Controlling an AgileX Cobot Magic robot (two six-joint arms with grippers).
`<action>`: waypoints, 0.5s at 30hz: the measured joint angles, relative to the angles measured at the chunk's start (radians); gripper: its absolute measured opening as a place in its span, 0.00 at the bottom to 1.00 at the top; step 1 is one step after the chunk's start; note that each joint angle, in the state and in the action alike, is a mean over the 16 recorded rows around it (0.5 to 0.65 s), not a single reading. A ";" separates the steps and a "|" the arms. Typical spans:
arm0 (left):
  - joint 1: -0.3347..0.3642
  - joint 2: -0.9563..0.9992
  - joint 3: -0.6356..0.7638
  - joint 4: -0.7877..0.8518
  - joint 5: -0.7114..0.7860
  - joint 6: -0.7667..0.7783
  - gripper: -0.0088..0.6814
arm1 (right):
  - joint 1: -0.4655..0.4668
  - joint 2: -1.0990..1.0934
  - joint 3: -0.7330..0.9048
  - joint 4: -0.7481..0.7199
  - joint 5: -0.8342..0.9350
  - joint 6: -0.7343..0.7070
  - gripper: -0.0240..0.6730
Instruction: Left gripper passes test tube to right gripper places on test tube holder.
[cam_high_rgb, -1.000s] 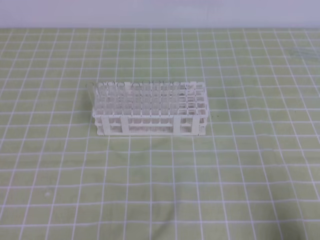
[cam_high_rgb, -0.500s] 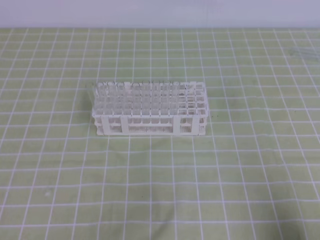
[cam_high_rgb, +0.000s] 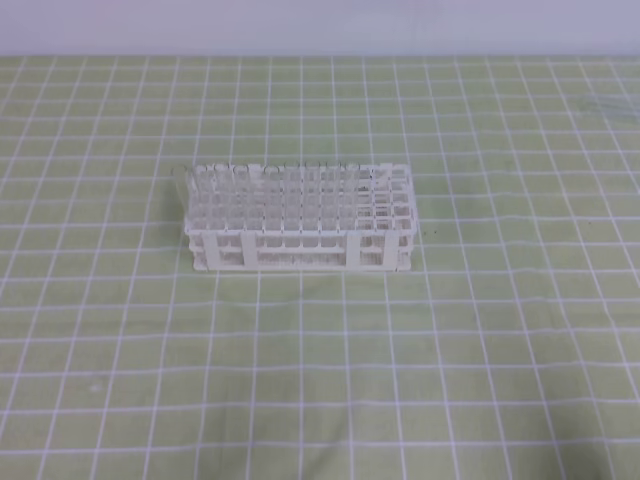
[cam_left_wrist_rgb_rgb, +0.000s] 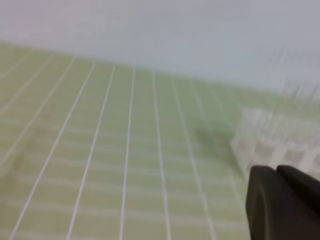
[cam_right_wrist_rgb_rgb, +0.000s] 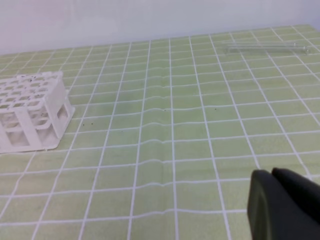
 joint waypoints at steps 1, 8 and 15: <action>0.000 0.000 0.000 -0.005 0.020 0.012 0.01 | 0.000 0.000 0.000 0.000 0.000 0.000 0.01; -0.001 -0.002 0.000 -0.015 0.130 0.075 0.01 | 0.000 0.000 0.000 0.000 0.000 0.000 0.01; -0.001 -0.004 0.001 -0.007 0.158 0.107 0.01 | 0.000 0.000 0.000 0.000 0.000 0.000 0.01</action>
